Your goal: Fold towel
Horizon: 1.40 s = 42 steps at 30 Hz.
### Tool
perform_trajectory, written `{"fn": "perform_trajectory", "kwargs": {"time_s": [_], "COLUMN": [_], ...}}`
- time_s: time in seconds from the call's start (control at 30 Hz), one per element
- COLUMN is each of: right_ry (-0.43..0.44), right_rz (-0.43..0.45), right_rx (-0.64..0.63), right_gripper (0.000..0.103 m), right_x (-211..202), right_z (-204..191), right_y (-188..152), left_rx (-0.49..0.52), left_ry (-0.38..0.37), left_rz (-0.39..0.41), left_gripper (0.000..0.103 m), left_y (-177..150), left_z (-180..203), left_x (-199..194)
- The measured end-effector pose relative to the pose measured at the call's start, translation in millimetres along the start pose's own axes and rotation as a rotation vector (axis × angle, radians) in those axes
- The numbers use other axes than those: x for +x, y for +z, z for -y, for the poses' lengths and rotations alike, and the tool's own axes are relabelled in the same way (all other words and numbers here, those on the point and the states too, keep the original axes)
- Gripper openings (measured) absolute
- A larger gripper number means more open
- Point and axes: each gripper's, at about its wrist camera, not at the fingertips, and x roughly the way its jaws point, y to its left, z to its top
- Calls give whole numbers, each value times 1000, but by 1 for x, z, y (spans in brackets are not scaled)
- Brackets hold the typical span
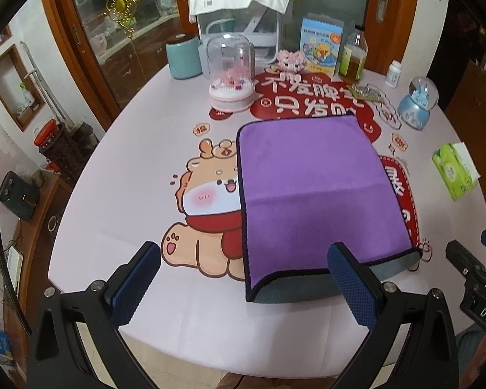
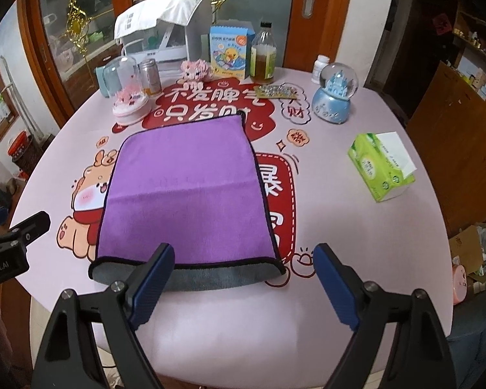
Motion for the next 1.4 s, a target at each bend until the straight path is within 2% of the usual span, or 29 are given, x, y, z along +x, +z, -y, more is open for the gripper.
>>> {"fn": "perform_trajectory", "kwargs": {"time_s": [0.1, 0.33, 0.47, 0.57, 0.8, 0.87, 1.0, 1.13, 1.33, 1.4], "right_ry": [13, 55, 104, 137, 234, 257, 292, 315, 359, 364], "right_rz": [-13, -46, -43, -39, -82, -94, -140, -161, -198, -208], "right_rx": [-15, -68, -129, -180, -249, -278, -314, -334, -377, -393], "right_gripper": [85, 82, 80, 79, 73, 71, 60, 56, 53, 49], "right_x": [12, 41, 56, 67, 90, 96, 112, 122, 131, 134], "right_z": [5, 16, 21, 25, 36, 38, 45, 51, 54, 55], "right_y": [-3, -9, -14, -18, -24, -27, -29, -29, -31, -32], "left_rx": [-12, -51, -61, -49, 24, 50, 102, 163, 238, 245], "left_ry": [20, 2, -57, -97, -160, -189, -239, -283, -341, -364], "left_rz": [-24, -81, -107, -91, -78, -81, -99, -111, -157, -168], "left_gripper": [102, 102, 102, 102, 99, 97, 91, 86, 66, 65], "left_y": [-4, -14, -19, -22, -31, -34, -39, -41, -44, -44], "left_z": [-3, -19, -27, -31, -36, -36, -32, -25, -12, -11], "left_x": [11, 40, 56, 65, 84, 89, 97, 102, 114, 116]}}
